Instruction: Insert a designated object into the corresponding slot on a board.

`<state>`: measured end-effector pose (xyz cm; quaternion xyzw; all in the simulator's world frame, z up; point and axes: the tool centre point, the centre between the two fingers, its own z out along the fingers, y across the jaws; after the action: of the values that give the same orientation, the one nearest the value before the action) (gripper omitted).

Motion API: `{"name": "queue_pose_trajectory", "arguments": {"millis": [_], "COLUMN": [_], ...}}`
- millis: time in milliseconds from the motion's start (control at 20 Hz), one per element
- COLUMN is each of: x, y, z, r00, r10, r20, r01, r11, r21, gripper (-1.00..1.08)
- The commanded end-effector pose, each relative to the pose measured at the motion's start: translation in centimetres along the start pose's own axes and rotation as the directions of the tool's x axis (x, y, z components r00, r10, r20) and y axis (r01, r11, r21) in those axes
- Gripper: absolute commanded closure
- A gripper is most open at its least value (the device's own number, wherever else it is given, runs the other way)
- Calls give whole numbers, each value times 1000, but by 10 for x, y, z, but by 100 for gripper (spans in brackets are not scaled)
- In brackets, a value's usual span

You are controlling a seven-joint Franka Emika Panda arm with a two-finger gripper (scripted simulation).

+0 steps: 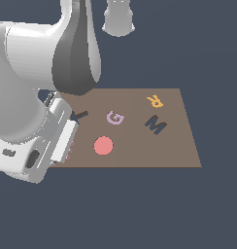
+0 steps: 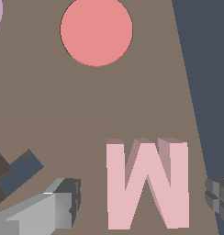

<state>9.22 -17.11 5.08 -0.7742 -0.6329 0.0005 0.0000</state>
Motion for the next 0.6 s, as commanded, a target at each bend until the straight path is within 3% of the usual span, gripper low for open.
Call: {"name": "queue_pose_trajectory", "arguments": {"millis": [0,550], "x": [0,1], "y": [3,3], "z": [1,17], "r00": [1000,1000], "r10": [-15,-20], "r20": [-1,-1], "r01": [15,20], "r11": [1000,1000], "r21": [-1,-1], "gripper": [-92,-92]}}
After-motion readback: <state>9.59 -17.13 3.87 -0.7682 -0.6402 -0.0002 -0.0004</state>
